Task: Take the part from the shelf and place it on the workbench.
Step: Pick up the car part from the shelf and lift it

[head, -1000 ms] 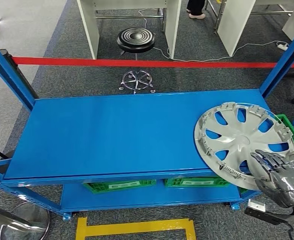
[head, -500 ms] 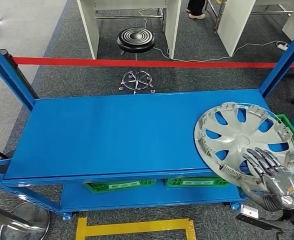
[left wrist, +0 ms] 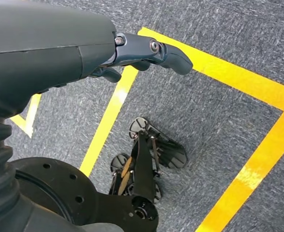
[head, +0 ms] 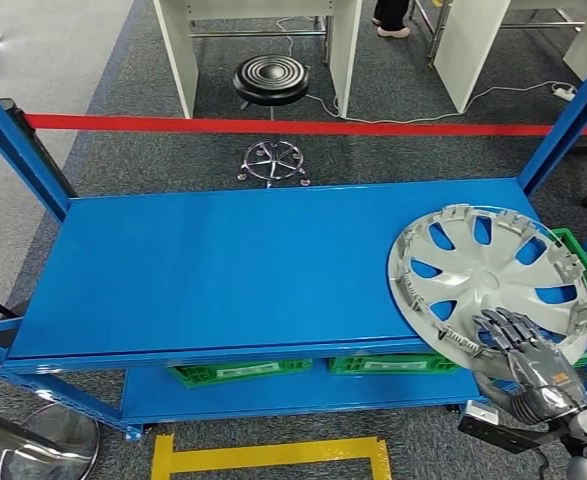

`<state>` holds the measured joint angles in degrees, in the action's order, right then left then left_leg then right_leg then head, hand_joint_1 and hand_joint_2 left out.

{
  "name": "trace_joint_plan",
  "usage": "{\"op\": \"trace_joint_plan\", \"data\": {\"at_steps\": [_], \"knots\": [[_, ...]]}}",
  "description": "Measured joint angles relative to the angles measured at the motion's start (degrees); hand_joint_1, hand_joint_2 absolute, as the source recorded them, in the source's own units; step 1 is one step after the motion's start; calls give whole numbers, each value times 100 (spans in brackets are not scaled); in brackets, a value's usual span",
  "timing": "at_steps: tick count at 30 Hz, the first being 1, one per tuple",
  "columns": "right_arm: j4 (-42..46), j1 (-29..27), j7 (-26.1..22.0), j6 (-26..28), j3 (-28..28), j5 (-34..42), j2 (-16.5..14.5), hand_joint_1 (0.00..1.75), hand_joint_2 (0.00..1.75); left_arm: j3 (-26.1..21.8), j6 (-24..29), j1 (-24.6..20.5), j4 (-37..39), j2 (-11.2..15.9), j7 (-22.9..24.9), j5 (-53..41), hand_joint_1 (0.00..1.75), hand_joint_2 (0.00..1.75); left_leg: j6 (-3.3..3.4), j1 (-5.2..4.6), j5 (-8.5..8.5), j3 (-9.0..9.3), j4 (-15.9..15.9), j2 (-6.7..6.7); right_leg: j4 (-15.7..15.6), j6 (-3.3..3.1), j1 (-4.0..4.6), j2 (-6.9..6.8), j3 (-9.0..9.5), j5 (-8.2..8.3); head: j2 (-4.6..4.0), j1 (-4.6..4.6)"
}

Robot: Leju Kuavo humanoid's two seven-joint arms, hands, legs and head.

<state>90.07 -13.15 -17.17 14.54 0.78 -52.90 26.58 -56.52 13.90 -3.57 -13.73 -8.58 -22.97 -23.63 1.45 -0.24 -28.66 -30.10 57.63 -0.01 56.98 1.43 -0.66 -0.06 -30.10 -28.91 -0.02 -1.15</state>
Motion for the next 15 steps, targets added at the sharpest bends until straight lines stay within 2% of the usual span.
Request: {"op": "trace_joint_plan", "data": {"at_steps": [15], "knots": [[-260,-21,185,-72,-59,-66,2,0,175,-13,-32,0,2,3,4,-20,0,175,0,0,0,0,0,0,0,0,0,1,0,0,0,-1]]}}
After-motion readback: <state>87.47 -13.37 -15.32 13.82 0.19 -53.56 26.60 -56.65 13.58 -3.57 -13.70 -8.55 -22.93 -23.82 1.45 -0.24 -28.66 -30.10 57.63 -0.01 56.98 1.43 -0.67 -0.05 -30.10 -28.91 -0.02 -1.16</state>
